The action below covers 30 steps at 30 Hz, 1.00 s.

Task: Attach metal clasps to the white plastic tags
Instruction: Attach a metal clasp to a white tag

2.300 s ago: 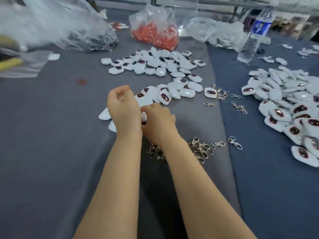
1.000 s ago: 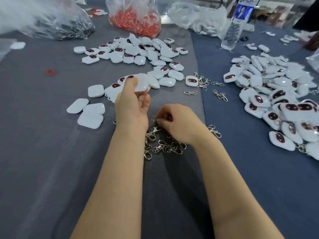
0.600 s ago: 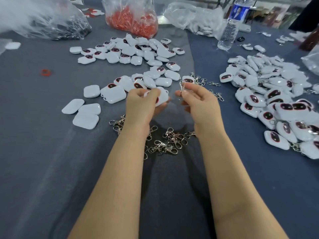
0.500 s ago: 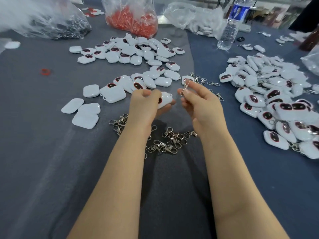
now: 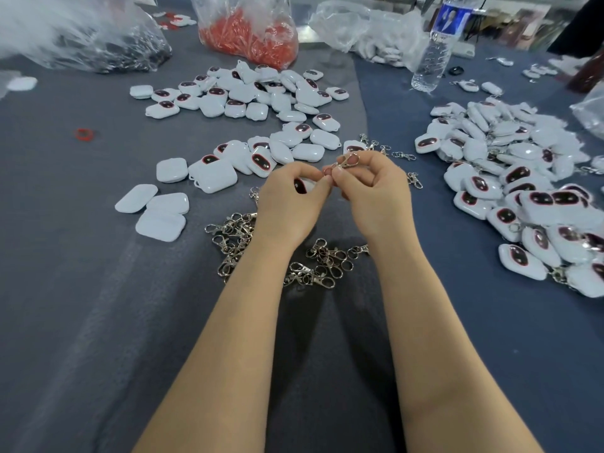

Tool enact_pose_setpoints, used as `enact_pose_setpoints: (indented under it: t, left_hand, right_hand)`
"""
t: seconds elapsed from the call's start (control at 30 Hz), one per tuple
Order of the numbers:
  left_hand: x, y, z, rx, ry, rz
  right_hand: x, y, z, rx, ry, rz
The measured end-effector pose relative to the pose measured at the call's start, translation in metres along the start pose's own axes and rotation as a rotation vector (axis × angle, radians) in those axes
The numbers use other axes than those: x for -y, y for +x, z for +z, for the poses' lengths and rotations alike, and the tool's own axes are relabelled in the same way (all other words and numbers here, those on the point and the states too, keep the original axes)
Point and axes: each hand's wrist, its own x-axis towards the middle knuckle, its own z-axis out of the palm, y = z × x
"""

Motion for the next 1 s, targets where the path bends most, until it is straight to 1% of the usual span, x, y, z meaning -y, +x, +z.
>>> enact_pose_setpoints:
  t: [0.1, 0.23, 0.33, 0.4, 0.47, 0.57, 0.67, 0.8, 1.0]
  left_hand:
    - [0.001, 0.001, 0.001, -0.02, 0.03, 0.019]
    - [-0.003, 0.0, 0.002, 0.0, -0.14, -0.088]
    - [-0.003, 0.001, 0.003, -0.045, -0.197, -0.135]
    - [0.0, 0.003, 0.002, -0.085, -0.179, -0.099]
    - [0.003, 0.005, 0.002, -0.125, -0.062, -0.003]
    - [0.007, 0.004, 0.004, -0.159, 0.144, 0.124]
    - [0.008, 0.003, 0.004, -0.157, 0.251, 0.194]
    - [0.009, 0.001, 0.005, -0.148, 0.302, 0.261]
    - [0.009, 0.002, 0.005, -0.14, 0.255, 0.253]
  right_hand:
    - [0.0, 0.0, 0.0, 0.013, -0.005, 0.0]
    - [0.0, 0.0, 0.002, 0.025, 0.004, -0.017]
    - [-0.002, 0.0, 0.004, -0.016, 0.005, 0.036]
    - [-0.004, 0.002, 0.002, -0.106, -0.041, 0.086]
    - [-0.005, 0.003, 0.001, -0.167, -0.123, 0.059]
    - [-0.004, 0.001, 0.004, -0.126, -0.216, -0.042]
    - [-0.003, -0.001, 0.008, -0.063, -0.326, -0.134]
    - [-0.005, -0.003, 0.008, -0.058, -0.434, -0.209]
    - [-0.006, -0.002, 0.006, -0.04, -0.431, -0.148]
